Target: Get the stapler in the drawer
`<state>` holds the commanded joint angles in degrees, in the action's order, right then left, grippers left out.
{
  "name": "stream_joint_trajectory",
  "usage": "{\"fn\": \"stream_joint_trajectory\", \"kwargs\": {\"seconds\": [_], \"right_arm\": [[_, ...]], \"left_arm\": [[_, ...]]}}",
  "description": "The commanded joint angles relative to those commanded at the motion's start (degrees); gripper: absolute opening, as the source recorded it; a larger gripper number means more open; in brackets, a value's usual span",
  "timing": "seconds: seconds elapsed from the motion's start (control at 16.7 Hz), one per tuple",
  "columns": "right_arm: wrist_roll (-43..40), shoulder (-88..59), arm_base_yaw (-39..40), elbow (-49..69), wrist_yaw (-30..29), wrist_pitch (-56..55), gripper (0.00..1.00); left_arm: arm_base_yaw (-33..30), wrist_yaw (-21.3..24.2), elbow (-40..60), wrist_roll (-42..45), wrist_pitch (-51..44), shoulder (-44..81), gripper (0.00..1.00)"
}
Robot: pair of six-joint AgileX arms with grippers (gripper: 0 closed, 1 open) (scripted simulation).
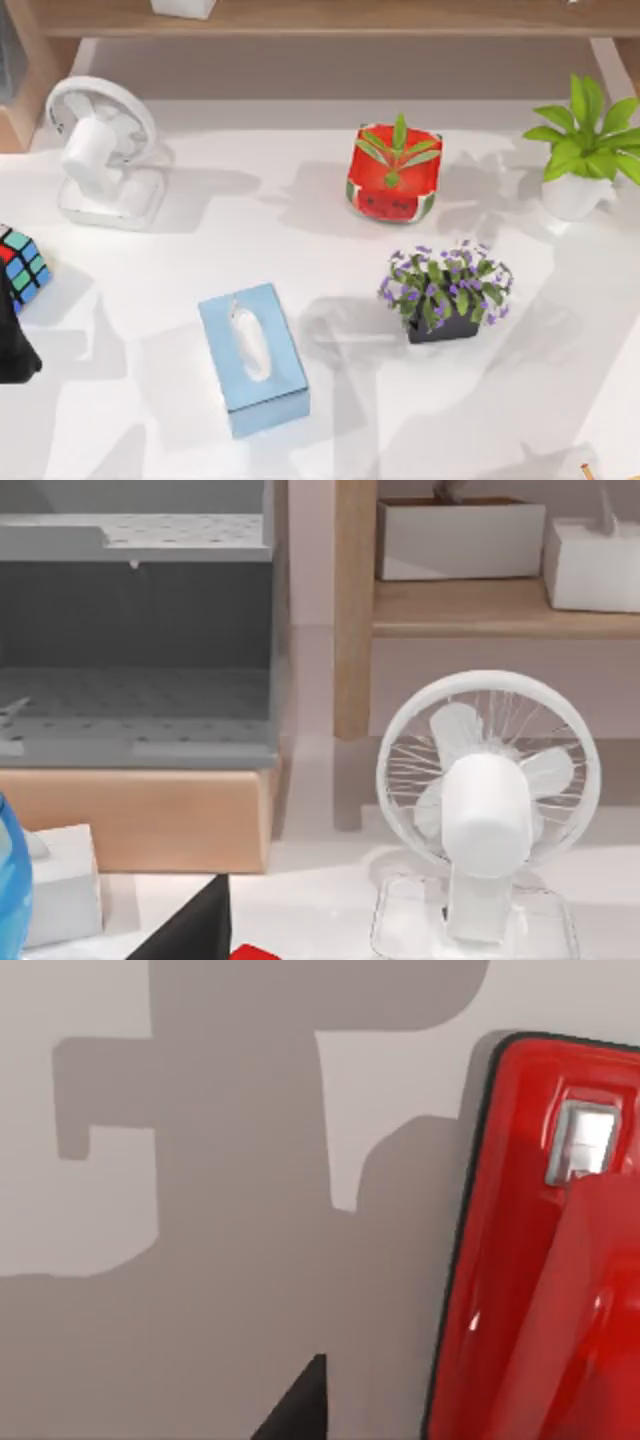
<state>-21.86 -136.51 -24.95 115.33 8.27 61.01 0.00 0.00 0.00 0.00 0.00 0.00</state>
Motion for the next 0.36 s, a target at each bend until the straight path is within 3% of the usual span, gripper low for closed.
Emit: {"fn": "stream_joint_trajectory", "kwargs": {"seconds": [0.36], "right_arm": [[0.0, 0.0, 0.0, 0.0, 0.0, 0.0, 1.0]], "left_arm": [[0.0, 0.0, 0.0, 0.0, 0.0, 0.0, 1.0]]}}
